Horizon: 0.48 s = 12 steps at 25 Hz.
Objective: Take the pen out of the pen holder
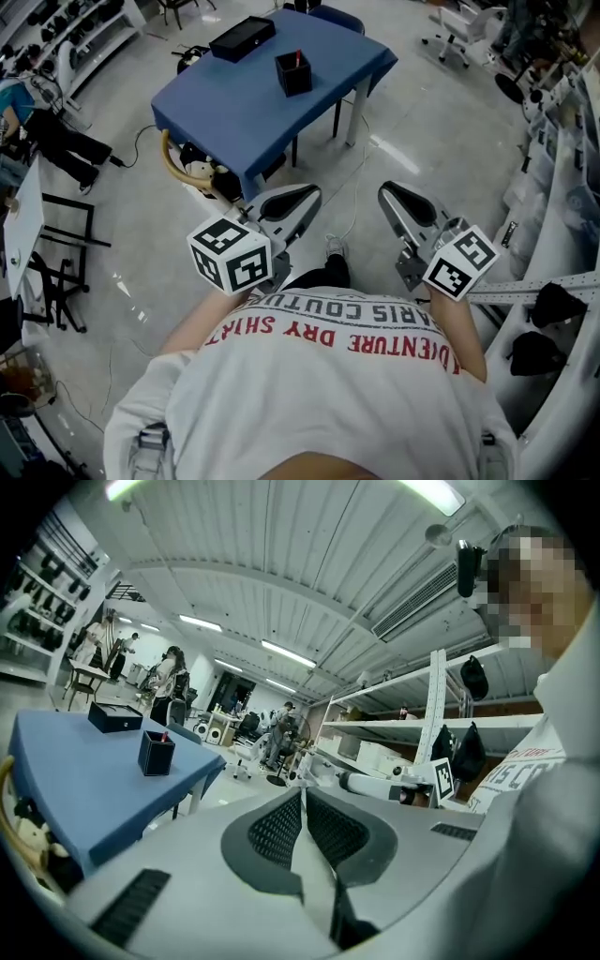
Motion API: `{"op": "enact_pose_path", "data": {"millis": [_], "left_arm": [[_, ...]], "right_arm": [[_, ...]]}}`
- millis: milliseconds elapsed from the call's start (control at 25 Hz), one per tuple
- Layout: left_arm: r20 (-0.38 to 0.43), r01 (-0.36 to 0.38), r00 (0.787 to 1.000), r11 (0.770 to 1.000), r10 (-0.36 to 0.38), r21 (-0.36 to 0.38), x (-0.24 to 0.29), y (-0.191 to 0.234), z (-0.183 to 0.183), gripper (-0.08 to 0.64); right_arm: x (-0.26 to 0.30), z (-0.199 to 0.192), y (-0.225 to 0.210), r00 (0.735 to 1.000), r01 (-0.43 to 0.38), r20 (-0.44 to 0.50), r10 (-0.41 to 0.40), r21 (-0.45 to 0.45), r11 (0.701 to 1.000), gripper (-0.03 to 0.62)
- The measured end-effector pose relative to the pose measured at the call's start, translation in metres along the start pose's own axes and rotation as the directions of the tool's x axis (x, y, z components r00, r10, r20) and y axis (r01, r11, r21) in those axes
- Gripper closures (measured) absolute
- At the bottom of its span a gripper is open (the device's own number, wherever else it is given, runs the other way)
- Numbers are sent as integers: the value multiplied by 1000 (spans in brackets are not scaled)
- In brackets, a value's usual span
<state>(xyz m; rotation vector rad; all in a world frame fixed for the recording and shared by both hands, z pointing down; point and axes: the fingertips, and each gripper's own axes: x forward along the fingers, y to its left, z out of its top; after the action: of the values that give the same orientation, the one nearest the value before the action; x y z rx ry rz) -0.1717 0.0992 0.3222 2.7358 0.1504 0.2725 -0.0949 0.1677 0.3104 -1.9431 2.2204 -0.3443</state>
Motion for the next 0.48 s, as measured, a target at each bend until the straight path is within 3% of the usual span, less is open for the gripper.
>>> {"op": "enact_pose_path", "data": {"millis": [480], "left_arm": [[-32,-62,998,997,61,-52,78,110,35,522]], "right_arm": [[86,13,-110,999,-20,-32,22,45,999,565]]}}
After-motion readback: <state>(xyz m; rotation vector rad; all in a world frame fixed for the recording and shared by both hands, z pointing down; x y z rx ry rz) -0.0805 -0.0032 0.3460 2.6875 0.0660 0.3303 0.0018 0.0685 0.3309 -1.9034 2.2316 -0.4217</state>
